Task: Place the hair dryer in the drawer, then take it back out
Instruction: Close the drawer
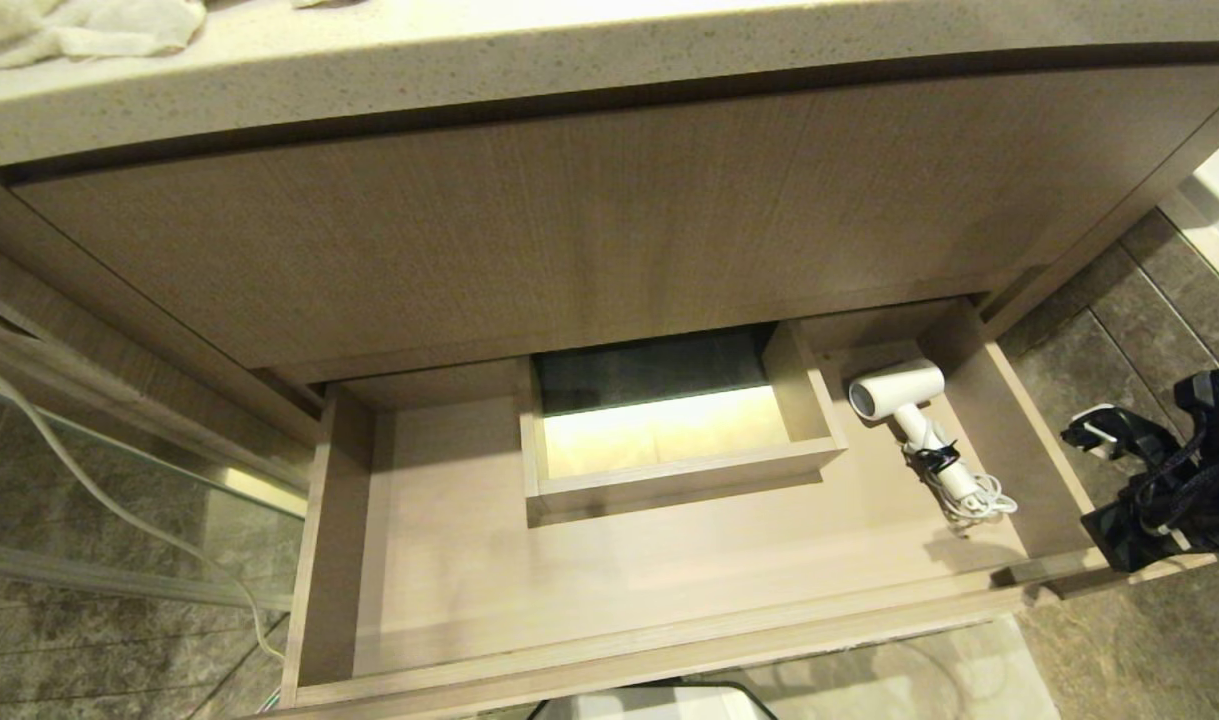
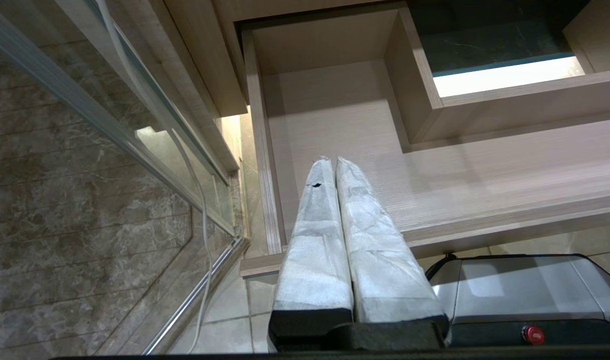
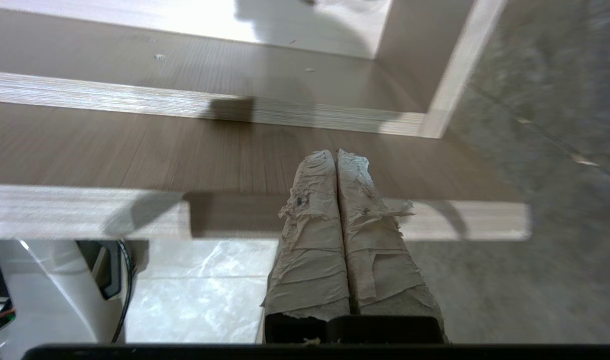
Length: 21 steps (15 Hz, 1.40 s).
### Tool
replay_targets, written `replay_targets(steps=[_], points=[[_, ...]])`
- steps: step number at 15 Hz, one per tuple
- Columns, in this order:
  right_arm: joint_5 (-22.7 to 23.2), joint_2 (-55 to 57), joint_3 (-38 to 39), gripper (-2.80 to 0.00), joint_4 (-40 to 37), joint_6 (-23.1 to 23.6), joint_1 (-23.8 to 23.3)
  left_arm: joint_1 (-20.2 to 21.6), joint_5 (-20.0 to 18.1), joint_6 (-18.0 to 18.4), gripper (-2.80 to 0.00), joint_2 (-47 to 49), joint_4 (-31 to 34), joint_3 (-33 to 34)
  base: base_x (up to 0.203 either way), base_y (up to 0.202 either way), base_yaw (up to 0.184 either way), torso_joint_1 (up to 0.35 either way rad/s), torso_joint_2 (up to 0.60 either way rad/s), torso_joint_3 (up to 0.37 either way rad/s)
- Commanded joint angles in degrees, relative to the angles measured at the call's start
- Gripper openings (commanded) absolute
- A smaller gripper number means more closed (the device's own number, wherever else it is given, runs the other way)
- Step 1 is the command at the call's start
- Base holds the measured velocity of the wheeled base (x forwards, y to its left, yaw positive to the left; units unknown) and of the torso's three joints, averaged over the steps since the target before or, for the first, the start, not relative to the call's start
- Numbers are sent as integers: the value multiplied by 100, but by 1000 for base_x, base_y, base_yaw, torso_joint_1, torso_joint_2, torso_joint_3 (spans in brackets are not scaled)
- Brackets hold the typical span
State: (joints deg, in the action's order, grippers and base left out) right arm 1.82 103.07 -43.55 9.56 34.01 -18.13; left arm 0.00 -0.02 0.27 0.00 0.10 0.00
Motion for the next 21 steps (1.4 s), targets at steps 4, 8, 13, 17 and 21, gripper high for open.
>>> replay_targets(steps=[4, 8, 13, 17, 21], points=[[-39, -820, 797, -280, -379, 63, -5, 0, 2, 0, -280, 0, -1, 9, 0, 0, 0, 0, 0, 0], [-77, -916, 1333, -280, -626, 61, -9, 0, 2, 0, -280, 0, -1, 9, 0, 0, 0, 0, 0, 0], [-80, -612, 1418, -280, -674, 52, -15, 0, 2, 0, -280, 0, -1, 9, 0, 0, 0, 0, 0, 0], [-53, -7, 1349, -280, -430, 27, -14, 0, 2, 0, -280, 0, -1, 9, 0, 0, 0, 0, 0, 0], [42, 397, 1149, -280, -32, 47, -7, 0, 2, 0, -280, 0, -1, 9, 0, 0, 0, 0, 0, 0]])
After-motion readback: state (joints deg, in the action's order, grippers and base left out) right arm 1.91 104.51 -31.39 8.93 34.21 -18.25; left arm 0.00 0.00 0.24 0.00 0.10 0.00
